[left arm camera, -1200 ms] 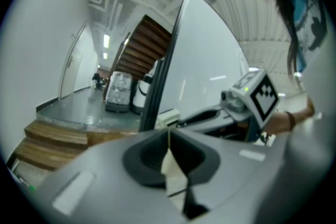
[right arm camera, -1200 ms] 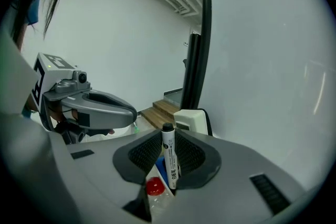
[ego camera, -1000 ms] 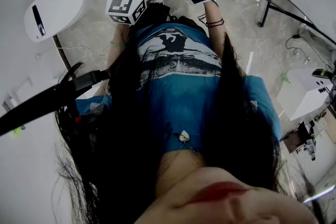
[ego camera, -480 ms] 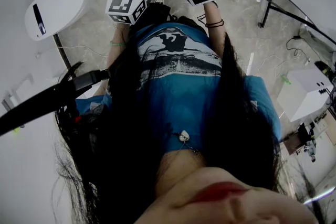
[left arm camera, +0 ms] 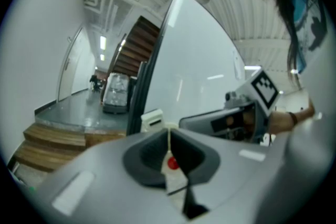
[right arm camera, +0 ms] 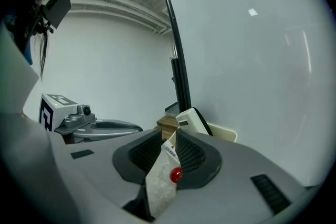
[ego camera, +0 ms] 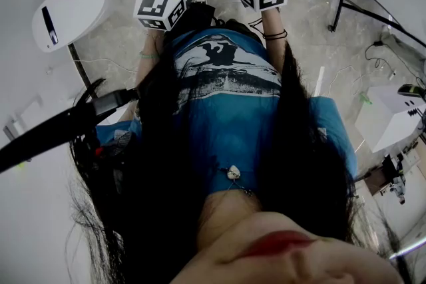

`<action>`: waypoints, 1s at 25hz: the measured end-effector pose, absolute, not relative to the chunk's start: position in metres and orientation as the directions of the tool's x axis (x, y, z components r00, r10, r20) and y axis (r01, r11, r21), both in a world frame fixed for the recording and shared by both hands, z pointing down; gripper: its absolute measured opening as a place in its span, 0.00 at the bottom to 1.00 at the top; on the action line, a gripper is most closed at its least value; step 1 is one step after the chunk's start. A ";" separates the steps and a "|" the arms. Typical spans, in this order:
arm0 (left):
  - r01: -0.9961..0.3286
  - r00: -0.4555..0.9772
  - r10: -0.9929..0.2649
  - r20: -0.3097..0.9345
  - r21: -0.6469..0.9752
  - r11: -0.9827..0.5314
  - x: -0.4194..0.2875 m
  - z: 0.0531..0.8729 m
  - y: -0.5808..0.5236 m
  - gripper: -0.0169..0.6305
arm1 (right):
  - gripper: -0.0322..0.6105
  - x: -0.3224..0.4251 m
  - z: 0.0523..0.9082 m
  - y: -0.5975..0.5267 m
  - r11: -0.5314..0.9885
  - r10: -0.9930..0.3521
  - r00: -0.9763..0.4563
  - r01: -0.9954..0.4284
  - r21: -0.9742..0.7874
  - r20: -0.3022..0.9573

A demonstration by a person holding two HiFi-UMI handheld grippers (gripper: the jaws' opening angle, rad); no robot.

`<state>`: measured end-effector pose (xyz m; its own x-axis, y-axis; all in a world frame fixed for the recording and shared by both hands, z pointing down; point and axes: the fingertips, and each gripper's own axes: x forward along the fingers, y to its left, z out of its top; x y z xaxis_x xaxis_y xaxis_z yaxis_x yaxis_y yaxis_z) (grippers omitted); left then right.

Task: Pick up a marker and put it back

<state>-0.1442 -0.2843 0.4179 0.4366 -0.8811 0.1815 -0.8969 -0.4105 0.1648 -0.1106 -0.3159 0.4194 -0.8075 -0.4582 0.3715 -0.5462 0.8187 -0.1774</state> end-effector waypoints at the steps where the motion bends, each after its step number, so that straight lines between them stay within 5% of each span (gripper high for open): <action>1: -0.896 0.439 -0.880 0.182 0.165 -0.413 -0.143 0.418 -0.284 0.03 | 0.18 -0.109 0.419 -0.315 0.813 -0.459 -0.810 -0.549 -0.196 0.364; 10: -0.884 0.465 -0.865 0.188 0.161 -0.439 -0.131 0.419 -0.279 0.03 | 0.17 -0.096 0.421 -0.302 0.765 -0.463 -0.825 -0.557 -0.324 0.325; 25: -0.902 0.428 -0.886 0.177 0.143 -0.407 0.008 0.414 -0.140 0.03 | 0.07 0.040 0.421 -0.158 0.770 -0.438 -0.843 -0.531 -0.355 0.311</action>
<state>0.0080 -0.1396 0.4138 0.4283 -0.8862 0.1765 -0.9020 -0.4074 0.1432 0.0396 -0.1581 0.4206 -0.8435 -0.4380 0.3110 -0.5305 0.7699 -0.3548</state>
